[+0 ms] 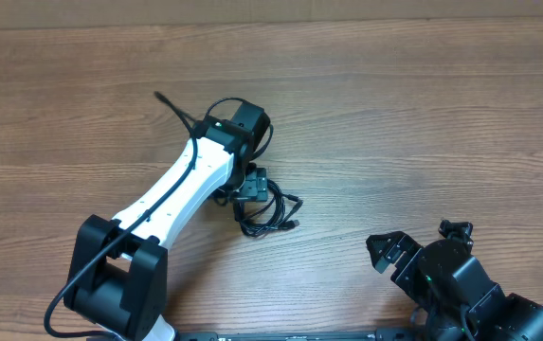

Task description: Untangle cables

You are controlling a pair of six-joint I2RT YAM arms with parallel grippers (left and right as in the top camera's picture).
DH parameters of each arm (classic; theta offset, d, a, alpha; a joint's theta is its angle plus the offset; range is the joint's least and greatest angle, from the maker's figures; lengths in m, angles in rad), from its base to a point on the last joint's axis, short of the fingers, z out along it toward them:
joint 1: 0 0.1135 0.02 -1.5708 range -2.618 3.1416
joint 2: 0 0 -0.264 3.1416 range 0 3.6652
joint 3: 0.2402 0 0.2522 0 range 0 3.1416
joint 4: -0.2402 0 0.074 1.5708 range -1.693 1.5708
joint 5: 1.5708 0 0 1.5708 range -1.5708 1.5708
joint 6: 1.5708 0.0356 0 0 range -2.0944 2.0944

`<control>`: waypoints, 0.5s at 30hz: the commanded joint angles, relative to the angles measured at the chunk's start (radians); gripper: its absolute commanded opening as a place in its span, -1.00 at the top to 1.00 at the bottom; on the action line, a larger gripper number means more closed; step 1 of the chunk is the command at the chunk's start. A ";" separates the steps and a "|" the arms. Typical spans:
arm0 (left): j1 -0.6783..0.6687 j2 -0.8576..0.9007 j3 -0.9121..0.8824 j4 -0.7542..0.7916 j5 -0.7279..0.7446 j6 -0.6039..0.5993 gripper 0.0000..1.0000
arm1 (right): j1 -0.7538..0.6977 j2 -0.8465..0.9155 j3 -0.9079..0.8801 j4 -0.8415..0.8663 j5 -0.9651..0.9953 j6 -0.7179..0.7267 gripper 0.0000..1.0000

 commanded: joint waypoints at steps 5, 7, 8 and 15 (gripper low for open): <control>-0.035 -0.018 -0.122 0.023 0.275 -0.634 -0.99 | 0.005 -0.007 -0.005 0.002 0.005 0.003 -1.00; -0.049 -0.018 -0.193 0.087 0.244 -0.790 -0.99 | 0.005 -0.007 -0.005 0.002 0.005 0.003 -1.00; -0.054 -0.018 -0.225 0.123 0.239 -0.831 -1.00 | 0.005 -0.007 -0.005 0.002 0.005 0.003 -1.00; -0.056 -0.017 -0.376 0.319 0.141 -0.868 -0.62 | 0.005 -0.007 -0.005 0.003 0.006 0.003 -1.00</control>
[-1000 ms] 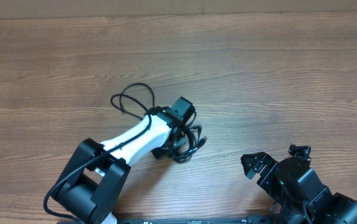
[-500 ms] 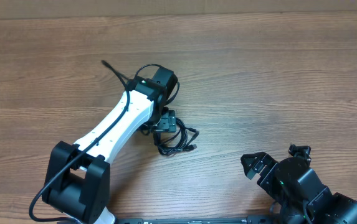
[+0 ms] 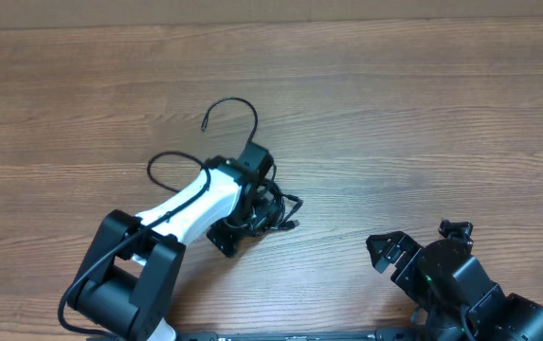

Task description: Untangle cables

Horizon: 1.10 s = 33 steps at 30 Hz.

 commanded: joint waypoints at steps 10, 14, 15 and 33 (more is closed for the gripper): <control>0.022 -0.017 -0.033 0.053 -0.166 0.189 0.92 | 0.005 -0.007 -0.005 0.002 -0.019 0.003 -0.99; 0.051 -0.036 0.077 -0.044 -0.175 0.388 0.92 | 0.005 -0.007 -0.005 -0.010 -0.011 0.003 -1.00; 0.057 -0.047 0.107 -0.071 -0.181 0.426 0.91 | 0.005 -0.007 -0.005 0.003 -0.011 0.002 -1.00; 0.058 -0.476 0.230 -0.154 -0.185 0.802 0.91 | 0.005 0.198 -0.005 0.489 -0.378 -0.386 -0.04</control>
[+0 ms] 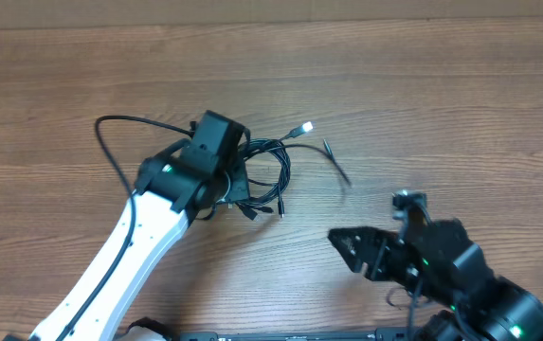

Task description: Untangle cables

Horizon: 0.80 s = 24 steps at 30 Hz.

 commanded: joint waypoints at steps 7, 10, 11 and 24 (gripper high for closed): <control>-0.003 -0.105 0.024 -0.030 0.002 0.045 0.92 | 0.005 0.352 -0.004 0.285 -0.254 -0.035 0.28; -0.003 -0.103 0.024 -0.035 0.016 0.046 0.91 | 0.005 0.423 -0.004 0.373 -0.322 -0.063 0.28; -0.003 -0.104 0.024 -0.037 0.016 0.047 0.91 | 0.005 0.438 -0.004 0.398 -0.337 -0.067 0.28; -0.003 -0.104 0.024 -0.041 0.066 0.064 0.91 | 0.063 0.461 -0.004 0.464 -0.274 -0.091 0.56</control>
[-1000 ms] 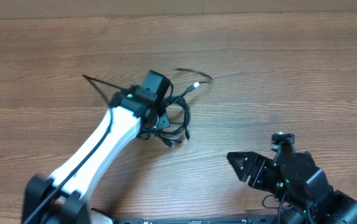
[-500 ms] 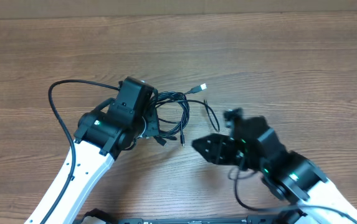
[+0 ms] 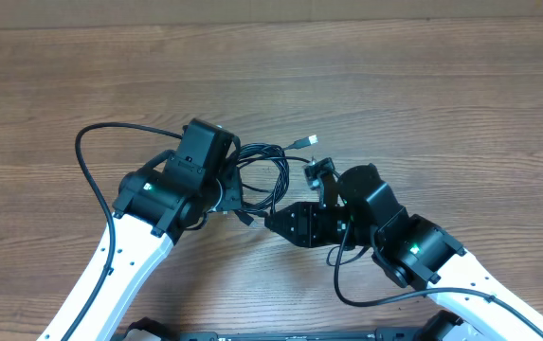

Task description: Untangle cables

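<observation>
A tangle of thin black cables (image 3: 269, 173) hangs in loops at the table's middle, with a silver USB plug (image 3: 301, 141) sticking out at its upper right. My left gripper (image 3: 231, 195) is at the tangle's left side, its fingers mostly hidden under the wrist, apparently shut on the cables. From the right, my right gripper (image 3: 273, 221) points left, its tip just below the loops; the jaws look open with nothing between them.
The wooden table (image 3: 442, 104) stretches all around. A black wrist lead (image 3: 86, 161) arcs out to the left of the left arm. Another black lead (image 3: 342, 284) loops under the right arm.
My right arm has come from the lower right to the tangle, its tip now just under the loops. The left gripper and cables shifted slightly; the loose plug end lies closer in.
At first the tangle lay on the table under my left gripper, the right arm parked at the lower right. The left gripper then sat down on the tangle. Later the tangle was farther back with plug ends flung out, and the right arm has since closed in.
</observation>
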You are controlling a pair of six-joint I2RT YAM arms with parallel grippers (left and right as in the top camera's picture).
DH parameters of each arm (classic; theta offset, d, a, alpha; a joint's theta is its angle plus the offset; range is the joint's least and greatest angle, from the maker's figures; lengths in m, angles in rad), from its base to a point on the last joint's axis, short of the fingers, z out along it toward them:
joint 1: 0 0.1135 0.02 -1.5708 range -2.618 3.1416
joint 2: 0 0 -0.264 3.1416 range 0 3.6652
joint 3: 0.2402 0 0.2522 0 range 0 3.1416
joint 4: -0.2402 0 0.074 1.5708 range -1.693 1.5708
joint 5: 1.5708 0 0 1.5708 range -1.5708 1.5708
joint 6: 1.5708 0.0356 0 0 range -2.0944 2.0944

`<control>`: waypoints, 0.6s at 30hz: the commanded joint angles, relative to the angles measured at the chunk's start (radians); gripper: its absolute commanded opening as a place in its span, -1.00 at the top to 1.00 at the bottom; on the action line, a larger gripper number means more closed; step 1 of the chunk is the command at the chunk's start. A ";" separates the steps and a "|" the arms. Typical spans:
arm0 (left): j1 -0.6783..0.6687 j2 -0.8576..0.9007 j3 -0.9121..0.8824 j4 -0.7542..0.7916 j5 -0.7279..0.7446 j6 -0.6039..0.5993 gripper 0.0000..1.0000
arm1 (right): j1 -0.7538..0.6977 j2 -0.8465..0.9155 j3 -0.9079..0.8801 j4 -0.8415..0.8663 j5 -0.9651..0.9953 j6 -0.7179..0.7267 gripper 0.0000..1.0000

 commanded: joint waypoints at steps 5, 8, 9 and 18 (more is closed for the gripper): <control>-0.003 -0.016 0.023 0.005 0.040 0.019 0.92 | 0.053 -0.006 -0.004 -0.021 0.146 -0.012 0.47; -0.003 -0.016 0.023 0.005 0.042 0.019 0.92 | 0.058 -0.006 -0.004 -0.056 0.217 -0.012 0.41; -0.003 -0.016 0.023 0.005 0.042 0.019 0.92 | 0.058 -0.006 -0.004 -0.066 0.241 -0.012 0.40; -0.003 -0.016 0.023 -0.003 0.043 0.023 0.92 | 0.058 -0.006 -0.004 -0.059 0.241 -0.012 0.92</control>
